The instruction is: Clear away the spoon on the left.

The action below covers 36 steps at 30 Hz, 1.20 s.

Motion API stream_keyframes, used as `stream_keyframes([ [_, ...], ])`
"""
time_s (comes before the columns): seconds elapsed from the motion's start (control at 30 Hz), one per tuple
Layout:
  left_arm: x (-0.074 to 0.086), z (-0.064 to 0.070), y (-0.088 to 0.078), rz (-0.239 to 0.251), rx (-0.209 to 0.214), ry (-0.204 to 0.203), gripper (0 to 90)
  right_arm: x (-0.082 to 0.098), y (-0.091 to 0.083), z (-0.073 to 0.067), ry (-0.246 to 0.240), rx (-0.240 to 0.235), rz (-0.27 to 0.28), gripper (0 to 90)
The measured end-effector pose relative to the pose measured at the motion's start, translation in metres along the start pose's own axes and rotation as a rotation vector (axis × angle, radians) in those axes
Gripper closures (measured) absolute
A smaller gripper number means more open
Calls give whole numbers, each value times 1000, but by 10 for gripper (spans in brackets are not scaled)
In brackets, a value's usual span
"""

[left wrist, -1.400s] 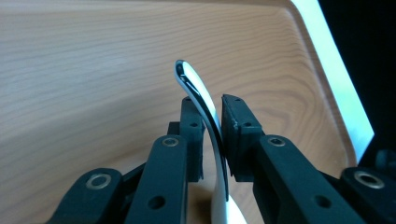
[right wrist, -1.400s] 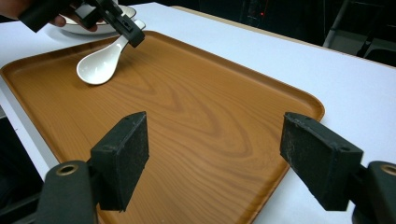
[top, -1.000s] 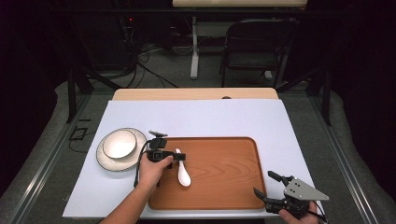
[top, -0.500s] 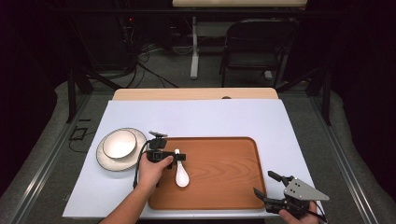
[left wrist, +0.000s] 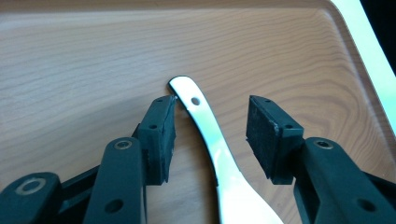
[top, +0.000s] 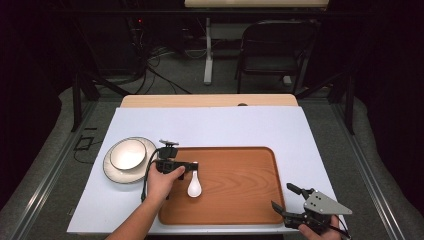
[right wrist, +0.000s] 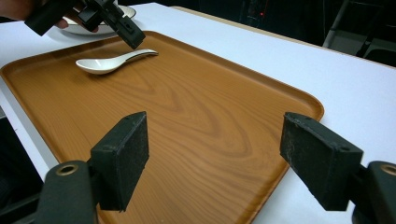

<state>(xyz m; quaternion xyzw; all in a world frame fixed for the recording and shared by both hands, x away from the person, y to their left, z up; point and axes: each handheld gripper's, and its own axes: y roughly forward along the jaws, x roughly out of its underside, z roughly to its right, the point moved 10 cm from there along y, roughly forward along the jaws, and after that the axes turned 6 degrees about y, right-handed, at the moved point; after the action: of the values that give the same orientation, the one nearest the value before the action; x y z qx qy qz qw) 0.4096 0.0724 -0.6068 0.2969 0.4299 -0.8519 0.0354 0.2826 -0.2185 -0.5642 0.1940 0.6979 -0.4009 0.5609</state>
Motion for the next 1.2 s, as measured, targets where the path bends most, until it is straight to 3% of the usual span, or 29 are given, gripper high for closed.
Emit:
stream_keyframes([
  [0.13,-1,0,-2,7,-6,2,509,0,0,0,3,-1,-1,232],
  [0.47,-13,-4,-32,71,-57,51,503,0,0,0,5,0,-3,232],
  [1.2,-17,-29,-100,170,-239,152,455,0,0,0,4,1,-3,232],
])
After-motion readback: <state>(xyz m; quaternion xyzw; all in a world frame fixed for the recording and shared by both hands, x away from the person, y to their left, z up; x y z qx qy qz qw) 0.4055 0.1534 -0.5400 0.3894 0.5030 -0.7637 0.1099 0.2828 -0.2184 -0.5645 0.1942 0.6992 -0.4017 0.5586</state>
